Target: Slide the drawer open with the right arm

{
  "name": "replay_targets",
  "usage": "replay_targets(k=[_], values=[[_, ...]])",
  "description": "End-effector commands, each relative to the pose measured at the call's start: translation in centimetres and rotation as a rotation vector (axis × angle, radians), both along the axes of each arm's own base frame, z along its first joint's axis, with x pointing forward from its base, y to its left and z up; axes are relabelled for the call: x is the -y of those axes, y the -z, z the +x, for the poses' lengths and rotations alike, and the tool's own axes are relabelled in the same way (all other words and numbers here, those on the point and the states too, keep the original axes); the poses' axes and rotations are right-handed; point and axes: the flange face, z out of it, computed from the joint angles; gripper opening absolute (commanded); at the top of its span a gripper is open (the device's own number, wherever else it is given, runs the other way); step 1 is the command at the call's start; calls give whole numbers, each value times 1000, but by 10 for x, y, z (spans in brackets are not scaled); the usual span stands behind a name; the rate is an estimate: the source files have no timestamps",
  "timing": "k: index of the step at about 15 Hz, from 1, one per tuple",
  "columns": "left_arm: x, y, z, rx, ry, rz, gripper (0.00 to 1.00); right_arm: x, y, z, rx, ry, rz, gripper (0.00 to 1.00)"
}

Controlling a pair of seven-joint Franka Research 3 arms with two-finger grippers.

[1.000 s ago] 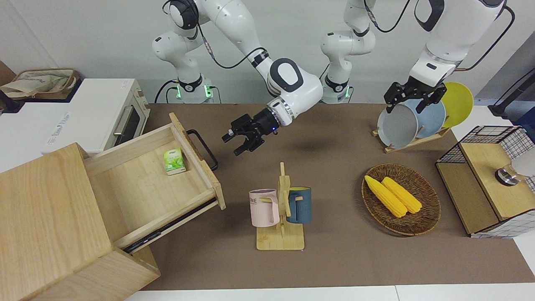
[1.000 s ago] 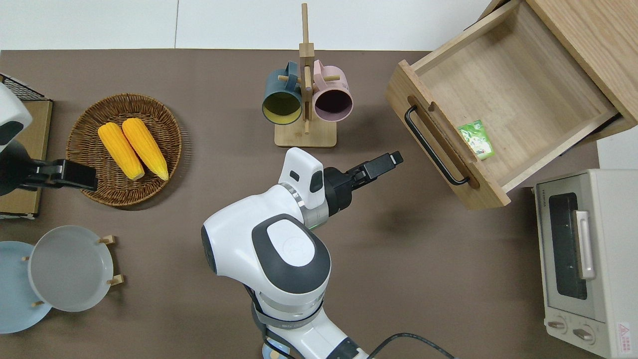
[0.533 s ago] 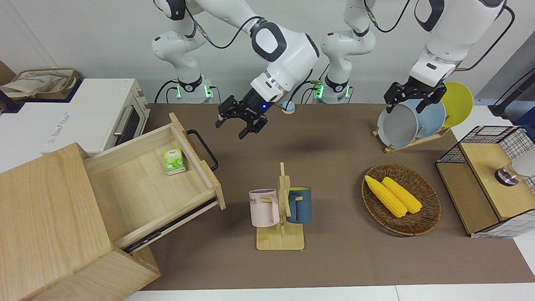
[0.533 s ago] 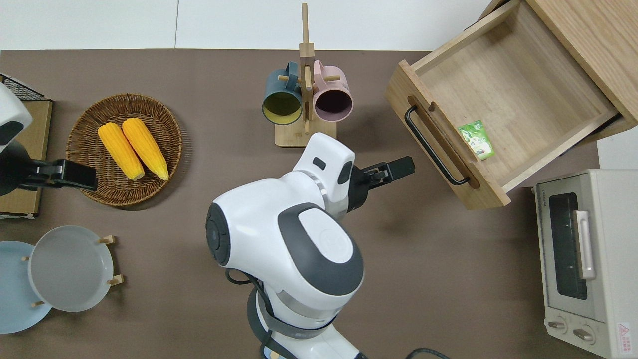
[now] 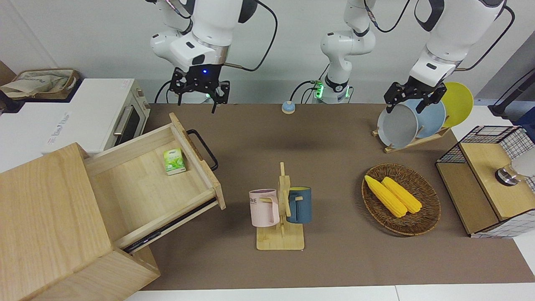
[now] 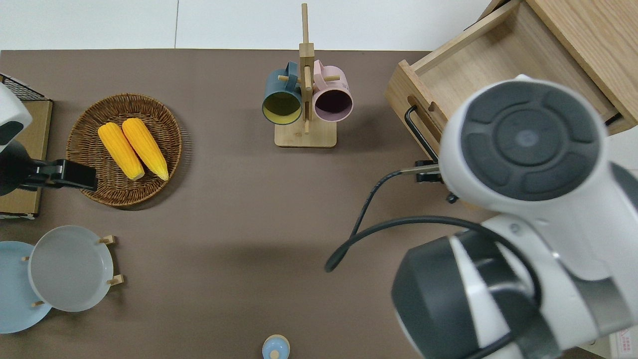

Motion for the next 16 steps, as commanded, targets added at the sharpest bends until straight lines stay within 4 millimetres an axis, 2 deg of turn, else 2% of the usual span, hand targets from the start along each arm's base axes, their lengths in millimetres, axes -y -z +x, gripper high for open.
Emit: replay_targets(k=[1,3,5,9,12,16], values=[[-1,-4,2,-5,10,16,993,70,-19,4,-37,2,152,983],[-1,-3,2,-6,10,16,993,105,-23,7,-52,-7,212,983],[-1,-3,2,-6,10,16,993,129,-22,10,-64,-24,243,983],[-1,-3,2,-6,10,16,993,185,-9,19,-74,-37,292,983],[-1,-3,2,-6,10,16,993,201,3,31,-49,-55,298,983],[-1,-3,2,-6,10,16,993,201,28,51,-47,-54,312,983]])
